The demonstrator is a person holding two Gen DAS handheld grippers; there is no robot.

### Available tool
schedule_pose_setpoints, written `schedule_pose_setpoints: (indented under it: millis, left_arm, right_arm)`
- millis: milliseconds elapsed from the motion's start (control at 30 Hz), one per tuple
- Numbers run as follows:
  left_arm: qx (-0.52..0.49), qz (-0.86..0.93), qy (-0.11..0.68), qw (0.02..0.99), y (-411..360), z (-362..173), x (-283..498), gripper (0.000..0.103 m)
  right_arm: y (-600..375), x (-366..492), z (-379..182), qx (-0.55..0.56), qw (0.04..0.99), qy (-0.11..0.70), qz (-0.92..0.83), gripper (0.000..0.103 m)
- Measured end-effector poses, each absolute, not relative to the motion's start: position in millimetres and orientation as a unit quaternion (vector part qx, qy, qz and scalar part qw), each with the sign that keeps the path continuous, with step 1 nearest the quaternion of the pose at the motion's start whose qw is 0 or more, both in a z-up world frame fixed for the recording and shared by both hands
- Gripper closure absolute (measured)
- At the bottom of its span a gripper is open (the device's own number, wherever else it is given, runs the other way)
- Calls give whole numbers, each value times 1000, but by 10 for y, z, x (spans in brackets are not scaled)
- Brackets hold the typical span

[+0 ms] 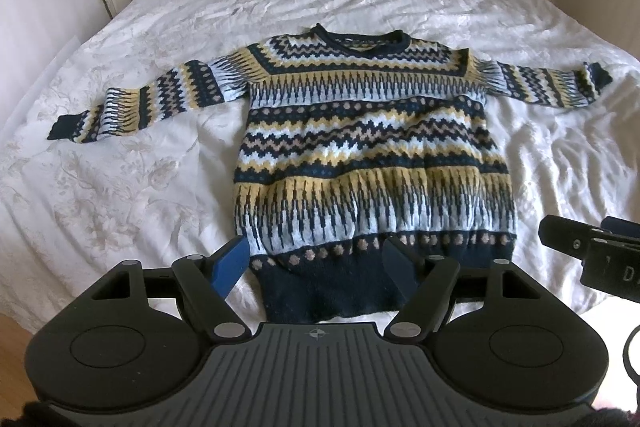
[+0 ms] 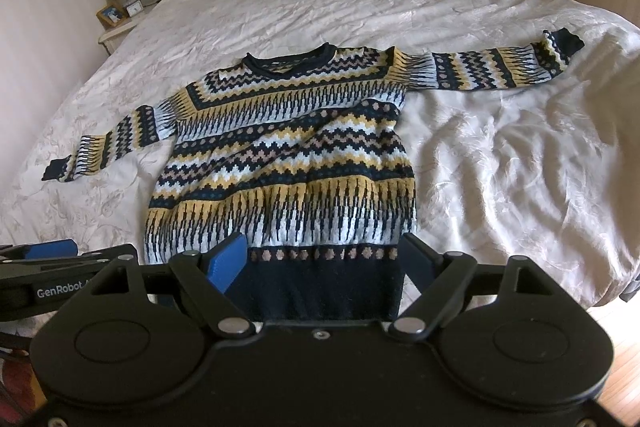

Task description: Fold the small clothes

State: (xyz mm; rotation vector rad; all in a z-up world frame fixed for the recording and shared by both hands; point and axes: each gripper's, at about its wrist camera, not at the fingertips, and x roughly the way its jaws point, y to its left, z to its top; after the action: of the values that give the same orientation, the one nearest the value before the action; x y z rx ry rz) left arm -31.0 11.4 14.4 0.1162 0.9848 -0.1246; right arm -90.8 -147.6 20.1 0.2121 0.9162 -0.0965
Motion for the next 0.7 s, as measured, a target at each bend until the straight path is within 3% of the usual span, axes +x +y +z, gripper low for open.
schedule_pose_setpoints:
  millis: [700]
  left_arm:
    - [55, -56, 476, 876, 61, 79, -233, 30]
  right_arm:
    - [-1425, -845, 190, 103, 891, 440, -45, 19]
